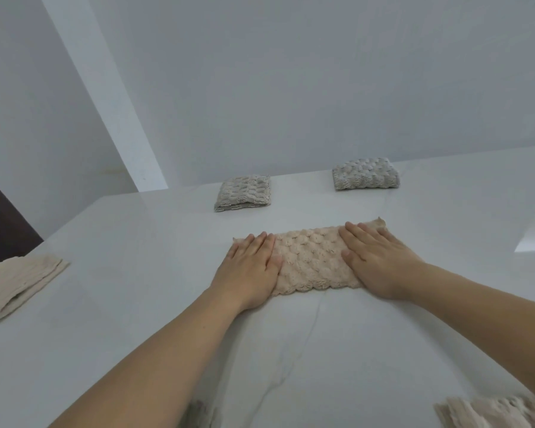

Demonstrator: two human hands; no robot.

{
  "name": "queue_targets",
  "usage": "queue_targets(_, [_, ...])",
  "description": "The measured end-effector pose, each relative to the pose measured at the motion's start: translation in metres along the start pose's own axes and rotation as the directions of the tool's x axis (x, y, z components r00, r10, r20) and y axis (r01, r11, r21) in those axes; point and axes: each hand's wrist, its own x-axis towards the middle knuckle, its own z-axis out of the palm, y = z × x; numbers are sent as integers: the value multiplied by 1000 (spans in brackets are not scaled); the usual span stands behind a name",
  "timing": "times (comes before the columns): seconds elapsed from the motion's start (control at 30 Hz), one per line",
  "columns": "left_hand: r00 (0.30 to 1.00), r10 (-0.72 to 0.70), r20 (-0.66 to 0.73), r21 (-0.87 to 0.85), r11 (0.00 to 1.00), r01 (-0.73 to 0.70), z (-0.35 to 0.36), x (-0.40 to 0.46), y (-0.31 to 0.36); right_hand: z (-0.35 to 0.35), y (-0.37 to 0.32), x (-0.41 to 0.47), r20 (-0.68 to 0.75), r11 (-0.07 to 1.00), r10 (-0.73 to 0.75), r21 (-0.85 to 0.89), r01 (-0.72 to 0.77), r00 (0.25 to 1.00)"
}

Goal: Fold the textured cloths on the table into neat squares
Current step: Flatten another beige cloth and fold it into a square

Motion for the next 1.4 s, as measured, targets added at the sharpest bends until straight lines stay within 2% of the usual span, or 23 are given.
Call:
queue_targets(0.1, [999,-37,22,82,996,35,-5,-7,0,-6,1,0,41,999,41,-4,-41,998])
queue_targets(0.17, [999,-12,-45,122,992,17,-17,-1,10,-16,-7,4,8,1000,30,2,-30,1000])
queue_targets(0.27, [991,41,-124,-30,999,-45,-29,15,33,-21,-20,10,-63,998,-28,62,32,998])
queue_targets(0.37, [994,106,-20,1,994,-106,-6,12,49,-5,-23,10,-29,998,-34,55,35,999])
queue_targets(0.67, [996,84,-12,25,996,-84,4,10,46,0,-20,9,-40,998,-32,50,34,999])
queue_targets(0.87, [999,-31,23,10,999,31,-3,-10,-6,0,9,-5,-8,1000,-18,7,18,1000])
queue_targets(0.97, [992,-101,77,91,991,94,-14,-18,-18,-11,10,-4,26,998,9,-57,-8,1000])
queue_targets(1.03, [996,-82,37,91,993,78,-23,-11,-4,-22,2,4,-40,997,-21,-69,18,999])
queue_targets(1.1, [999,-22,-32,-5,1000,21,-26,-1,22,-27,-11,12,-109,999,-34,12,36,993])
queue_targets(1.2, [998,66,-18,-36,997,-67,-11,6,51,-10,-25,9,-46,999,-33,30,35,998])
queue_targets(1.4, [1000,9,15,-8,1000,-9,1,6,14,1,-4,1,-27,999,-32,6,32,999])
